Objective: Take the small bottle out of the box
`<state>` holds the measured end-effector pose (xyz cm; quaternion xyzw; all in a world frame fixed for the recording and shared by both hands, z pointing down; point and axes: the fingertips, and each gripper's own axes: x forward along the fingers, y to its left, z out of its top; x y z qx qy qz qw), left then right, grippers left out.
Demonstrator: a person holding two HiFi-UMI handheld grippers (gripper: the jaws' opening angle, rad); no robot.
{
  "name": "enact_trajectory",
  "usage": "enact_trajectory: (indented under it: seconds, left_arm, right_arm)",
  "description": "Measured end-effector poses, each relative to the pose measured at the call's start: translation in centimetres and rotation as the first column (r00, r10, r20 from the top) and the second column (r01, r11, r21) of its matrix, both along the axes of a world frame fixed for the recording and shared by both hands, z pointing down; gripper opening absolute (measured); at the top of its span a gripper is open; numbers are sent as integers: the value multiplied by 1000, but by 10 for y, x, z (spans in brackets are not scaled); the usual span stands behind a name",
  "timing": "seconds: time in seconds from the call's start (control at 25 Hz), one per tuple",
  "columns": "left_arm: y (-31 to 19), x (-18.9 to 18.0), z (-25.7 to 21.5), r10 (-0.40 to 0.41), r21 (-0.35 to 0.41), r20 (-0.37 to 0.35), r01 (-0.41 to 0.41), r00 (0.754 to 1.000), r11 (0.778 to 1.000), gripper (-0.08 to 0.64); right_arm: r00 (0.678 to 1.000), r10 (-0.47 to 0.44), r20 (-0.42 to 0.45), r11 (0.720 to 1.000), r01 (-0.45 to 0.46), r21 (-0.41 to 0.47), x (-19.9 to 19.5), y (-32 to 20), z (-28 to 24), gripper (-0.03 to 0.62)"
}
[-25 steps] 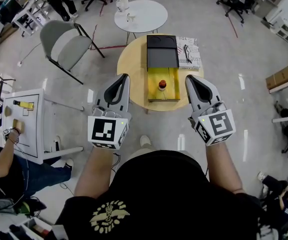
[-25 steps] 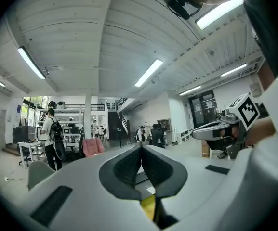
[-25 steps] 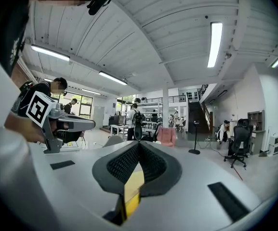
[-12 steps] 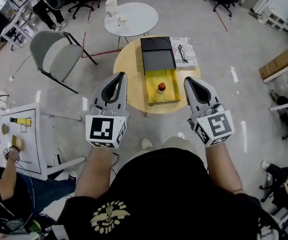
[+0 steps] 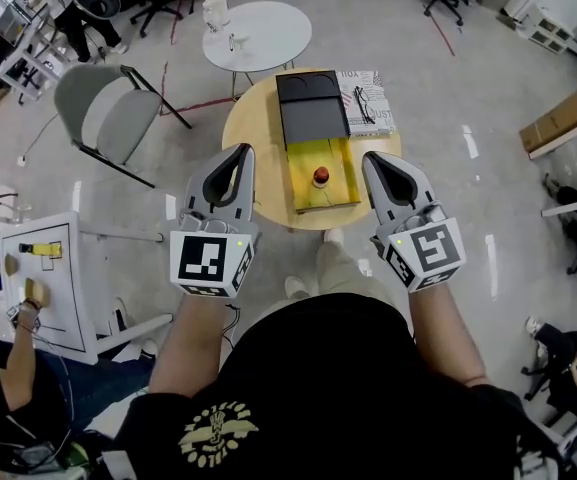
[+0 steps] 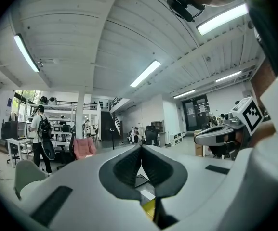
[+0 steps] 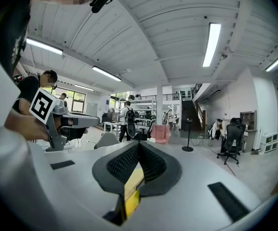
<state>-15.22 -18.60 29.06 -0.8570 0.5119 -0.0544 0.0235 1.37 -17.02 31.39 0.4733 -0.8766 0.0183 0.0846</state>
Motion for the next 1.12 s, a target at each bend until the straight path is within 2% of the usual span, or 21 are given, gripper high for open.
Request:
enact_trajectory:
  seconds: [0.24, 0.64, 1.12]
  left_arm:
    - [-24, 5, 1, -28, 0, 14, 28, 1000, 1000, 15]
    - [-67, 24, 11, -43, -5, 22, 43, 999, 999, 15]
    - [-91, 26, 38, -65, -40, 34, 67, 997, 997, 15]
  right_arm:
    - [998, -58, 3, 998, 58, 0, -1, -32, 6, 15]
    - [995, -100, 1, 995, 100, -12, 8, -80, 14, 15]
    - [987, -160, -9, 986, 160, -48, 4, -100, 39, 15]
